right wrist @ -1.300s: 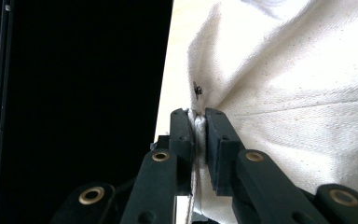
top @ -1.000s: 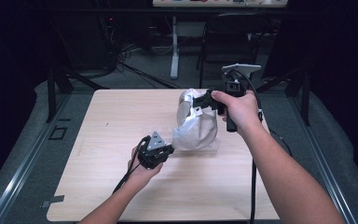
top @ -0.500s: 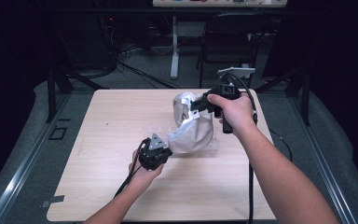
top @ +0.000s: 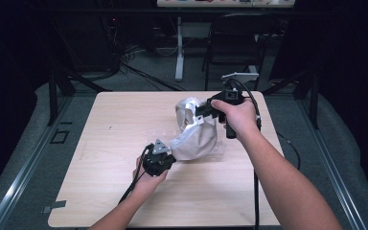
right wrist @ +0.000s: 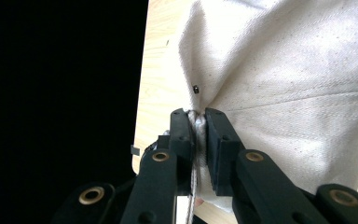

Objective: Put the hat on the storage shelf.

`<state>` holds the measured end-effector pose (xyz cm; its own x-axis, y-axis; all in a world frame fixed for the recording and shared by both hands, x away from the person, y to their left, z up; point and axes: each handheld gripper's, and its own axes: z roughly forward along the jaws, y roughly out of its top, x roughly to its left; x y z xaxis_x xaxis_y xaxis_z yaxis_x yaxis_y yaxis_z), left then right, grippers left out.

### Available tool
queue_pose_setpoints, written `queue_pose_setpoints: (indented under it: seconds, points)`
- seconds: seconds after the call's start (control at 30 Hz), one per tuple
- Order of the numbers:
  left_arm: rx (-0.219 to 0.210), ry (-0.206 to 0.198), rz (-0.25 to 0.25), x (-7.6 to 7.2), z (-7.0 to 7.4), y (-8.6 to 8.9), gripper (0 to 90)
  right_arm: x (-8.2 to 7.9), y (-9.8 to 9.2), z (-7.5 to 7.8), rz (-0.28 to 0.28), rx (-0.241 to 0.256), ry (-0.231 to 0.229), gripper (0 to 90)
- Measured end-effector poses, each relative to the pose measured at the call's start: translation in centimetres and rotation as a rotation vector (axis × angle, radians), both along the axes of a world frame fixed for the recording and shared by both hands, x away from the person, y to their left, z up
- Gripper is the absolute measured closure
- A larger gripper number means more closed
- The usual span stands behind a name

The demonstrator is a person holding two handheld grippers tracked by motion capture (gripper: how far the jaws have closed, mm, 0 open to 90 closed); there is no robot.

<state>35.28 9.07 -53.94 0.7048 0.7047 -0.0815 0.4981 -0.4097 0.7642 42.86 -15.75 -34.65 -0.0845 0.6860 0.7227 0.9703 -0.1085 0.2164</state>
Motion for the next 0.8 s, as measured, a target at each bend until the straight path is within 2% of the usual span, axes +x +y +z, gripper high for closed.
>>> queue_pose_setpoints:
  seconds: [0.17,0.2,0.37,0.53,0.7,0.8]
  points:
    - [-0.033,-0.016,0.012,-0.2,-0.2,0.2,84.9,0.0,-0.2,-0.2,-0.001,0.005,0.003,82.2]
    - [-0.033,-0.006,0.006,-0.2,-0.1,0.3,84.6,0.0,-0.2,-0.2,-0.012,0.005,0.000,82.2]
    - [-0.046,-0.018,0.006,-0.5,0.0,0.4,82.6,0.1,-0.5,-0.2,-0.011,0.006,-0.002,82.1]
    - [-0.050,-0.034,-0.008,-0.9,0.4,0.6,72.8,0.0,-0.5,-0.2,-0.009,0.003,-0.004,81.9]
    - [-0.062,-0.052,0.007,-1.6,0.9,1.3,62.4,0.0,-0.6,-0.1,-0.005,-0.001,-0.005,81.2]
    - [-0.072,-0.049,0.013,-1.9,1.0,2.0,59.3,-0.1,-0.7,-0.1,0.002,0.008,0.001,79.8]
